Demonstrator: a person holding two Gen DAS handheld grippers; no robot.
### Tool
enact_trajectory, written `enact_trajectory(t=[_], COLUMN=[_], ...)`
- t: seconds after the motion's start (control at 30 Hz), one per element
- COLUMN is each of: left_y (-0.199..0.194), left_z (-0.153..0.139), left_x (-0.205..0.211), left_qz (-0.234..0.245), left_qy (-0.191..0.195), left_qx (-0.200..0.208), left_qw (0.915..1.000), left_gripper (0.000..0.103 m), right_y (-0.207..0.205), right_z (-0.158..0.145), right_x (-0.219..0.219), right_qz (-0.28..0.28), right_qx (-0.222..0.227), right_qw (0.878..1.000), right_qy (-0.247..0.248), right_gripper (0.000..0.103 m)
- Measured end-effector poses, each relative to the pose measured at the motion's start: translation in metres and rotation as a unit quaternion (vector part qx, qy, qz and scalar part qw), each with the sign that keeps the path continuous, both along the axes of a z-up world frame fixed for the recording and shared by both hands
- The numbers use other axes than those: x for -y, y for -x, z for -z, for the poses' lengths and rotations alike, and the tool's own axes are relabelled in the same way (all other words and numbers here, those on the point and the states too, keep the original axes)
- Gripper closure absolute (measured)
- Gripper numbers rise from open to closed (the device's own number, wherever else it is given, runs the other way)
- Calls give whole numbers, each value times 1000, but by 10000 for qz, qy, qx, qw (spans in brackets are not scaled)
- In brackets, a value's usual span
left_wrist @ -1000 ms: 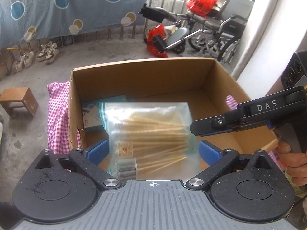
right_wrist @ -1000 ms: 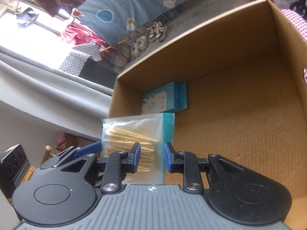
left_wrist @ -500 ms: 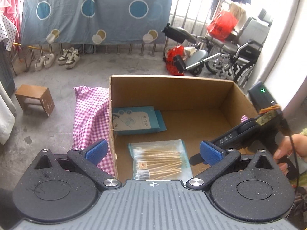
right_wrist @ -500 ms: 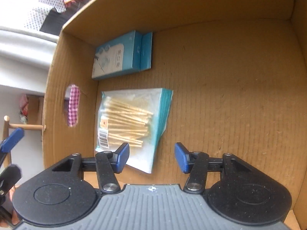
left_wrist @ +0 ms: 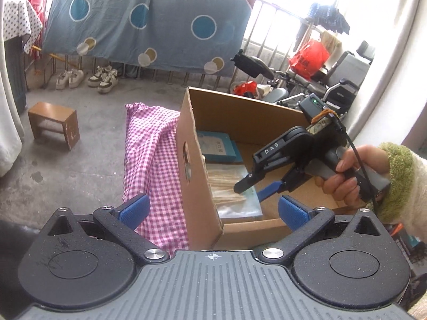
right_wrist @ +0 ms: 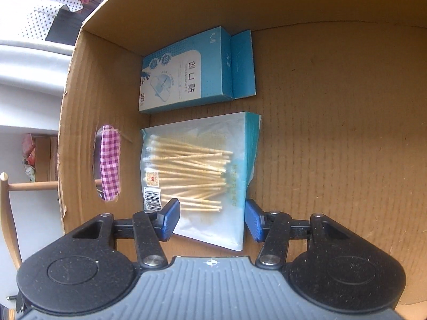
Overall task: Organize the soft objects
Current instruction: 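Lower the cotton swab bag into the box beside the bandage box, release, then grasp the light blue cloth with the right gripper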
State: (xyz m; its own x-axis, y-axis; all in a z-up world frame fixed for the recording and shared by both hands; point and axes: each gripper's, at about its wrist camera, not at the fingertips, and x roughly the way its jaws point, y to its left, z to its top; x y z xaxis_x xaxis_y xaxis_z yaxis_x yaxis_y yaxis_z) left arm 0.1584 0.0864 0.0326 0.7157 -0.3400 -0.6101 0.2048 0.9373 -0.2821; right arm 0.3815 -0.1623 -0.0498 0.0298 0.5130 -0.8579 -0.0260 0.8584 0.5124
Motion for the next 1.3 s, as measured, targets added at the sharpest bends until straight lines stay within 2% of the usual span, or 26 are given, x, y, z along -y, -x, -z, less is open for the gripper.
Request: enact_trajectory(t=[0.17, 0.27, 0.33, 0.43, 0.57, 0.67, 0.8, 1.03, 1.1, 1.23, 1.3], left_y=[3, 8, 10, 11, 11, 15, 19, 23, 25, 26, 25], left_z=[4, 3, 3, 6, 13, 17, 21, 20, 19, 22, 23], left_x=[-13, -21, -23, -25, -24, -23, -20, -21, -22, -23, -22], left_qz=[-240, -324, -348, -370, -342, -345, -315, -320, -330, -390, -426], left_qy=[180, 240, 243, 223, 293, 202, -9, 115, 168, 224, 251], left_qx=[-178, -98, -44, -42, -207, -256, -243, -226, -195, -206, -239], left_qw=[9994, 9991, 9991, 9991, 9988, 9989, 9992, 9992, 9991, 9988, 9985], left_gripper=[0, 0, 0, 0, 0, 0, 0, 0, 0, 0, 0], right_y=[5, 16, 21, 23, 20, 15, 6, 10, 16, 13, 8], right_z=[-23, -43, -46, -34, -8, -3, -4, -10, -11, -3, -4], right_x=[23, 27, 20, -7, -37, -44, -47, -44, -46, -53, -54], right_qz=[352, 138, -98, -446, -821, -893, -814, -754, -867, -975, -872], right_qx=[222, 319, 156, -101, -482, -470, -392, -525, -579, -554, -512], right_qw=[9991, 9990, 9988, 9983, 9952, 9948, 9953, 9937, 9929, 9933, 9937], right_qy=[-106, -296, -449, -372, -216, -167, -359, -646, -566, -271, -486], right_gripper=[47, 47, 45, 38, 38, 38, 38, 35, 29, 26, 25])
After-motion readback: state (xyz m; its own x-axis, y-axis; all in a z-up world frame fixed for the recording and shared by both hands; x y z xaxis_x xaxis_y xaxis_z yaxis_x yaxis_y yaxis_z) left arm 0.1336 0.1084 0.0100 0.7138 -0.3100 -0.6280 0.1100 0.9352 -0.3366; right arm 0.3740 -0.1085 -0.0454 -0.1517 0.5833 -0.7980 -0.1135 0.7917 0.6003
